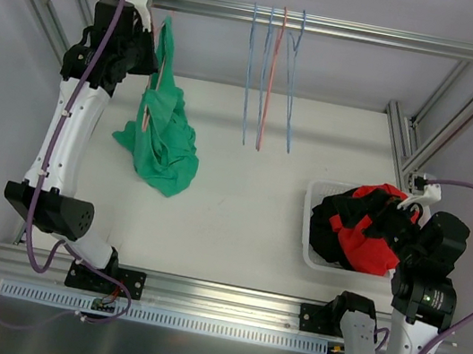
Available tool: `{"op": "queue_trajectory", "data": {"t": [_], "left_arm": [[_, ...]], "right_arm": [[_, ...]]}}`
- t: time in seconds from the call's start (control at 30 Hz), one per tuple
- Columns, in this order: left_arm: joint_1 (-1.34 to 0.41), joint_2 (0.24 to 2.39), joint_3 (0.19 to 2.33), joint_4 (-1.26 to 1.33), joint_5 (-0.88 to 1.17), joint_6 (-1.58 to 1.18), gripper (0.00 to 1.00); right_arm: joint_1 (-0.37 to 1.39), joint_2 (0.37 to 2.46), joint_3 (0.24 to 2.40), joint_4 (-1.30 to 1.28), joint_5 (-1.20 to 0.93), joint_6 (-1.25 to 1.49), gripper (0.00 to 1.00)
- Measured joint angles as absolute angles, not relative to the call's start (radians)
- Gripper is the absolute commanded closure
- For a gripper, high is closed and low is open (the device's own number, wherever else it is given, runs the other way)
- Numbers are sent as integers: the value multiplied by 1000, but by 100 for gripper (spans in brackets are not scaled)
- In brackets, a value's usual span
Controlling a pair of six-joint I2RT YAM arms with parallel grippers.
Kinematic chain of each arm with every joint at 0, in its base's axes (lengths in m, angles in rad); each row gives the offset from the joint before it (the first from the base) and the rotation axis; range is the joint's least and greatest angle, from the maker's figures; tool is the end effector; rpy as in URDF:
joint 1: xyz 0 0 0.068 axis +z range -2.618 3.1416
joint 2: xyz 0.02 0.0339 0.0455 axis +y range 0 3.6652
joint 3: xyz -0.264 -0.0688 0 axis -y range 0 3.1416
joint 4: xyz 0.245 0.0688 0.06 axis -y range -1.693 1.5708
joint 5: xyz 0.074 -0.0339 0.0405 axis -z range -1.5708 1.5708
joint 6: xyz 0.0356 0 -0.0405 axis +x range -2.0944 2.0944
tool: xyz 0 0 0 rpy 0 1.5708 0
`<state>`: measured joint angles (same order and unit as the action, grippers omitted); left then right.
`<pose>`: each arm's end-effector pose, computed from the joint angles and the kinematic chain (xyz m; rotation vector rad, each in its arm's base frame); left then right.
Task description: Remove the tank top from the hanger
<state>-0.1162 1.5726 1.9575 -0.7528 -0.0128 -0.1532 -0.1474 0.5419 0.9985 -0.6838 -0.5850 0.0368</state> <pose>0.3251 -0.0375 0.4857 -0.0445 1.9418 -0.1667 0.0902 0.0065 0.3882 -0.2537 1.7629 0.4447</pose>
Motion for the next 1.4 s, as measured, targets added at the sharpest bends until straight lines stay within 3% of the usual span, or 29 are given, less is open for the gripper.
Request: {"op": "queue_trajectory", "data": {"t": [0.57,0.77,0.93,1.03,1.1,1.3,1.4], "left_arm": [[-116,1435,1988,-746,119,-203,100],[-116,1236,1777,-716,197,-224,100],[-117,962,1443,-710,282,-226,100],[-117,797,1265,-722,343,-224,100],[-117,677,1141,-713,418,-223,100],[-117,406,841,-723,671,-269,100],[-118,327,759,-737,750,-309,100]], "right_arm": [[-147,542,973,-629,-625,67,2],[-147,542,948,-567,-736,84,2],[-113,536,892,-467,-854,130,3],[10,535,860,-428,-857,154,9],[181,542,848,-422,-783,154,11],[885,722,886,-417,-339,116,11],[1121,886,927,-346,-113,91,12]]}}
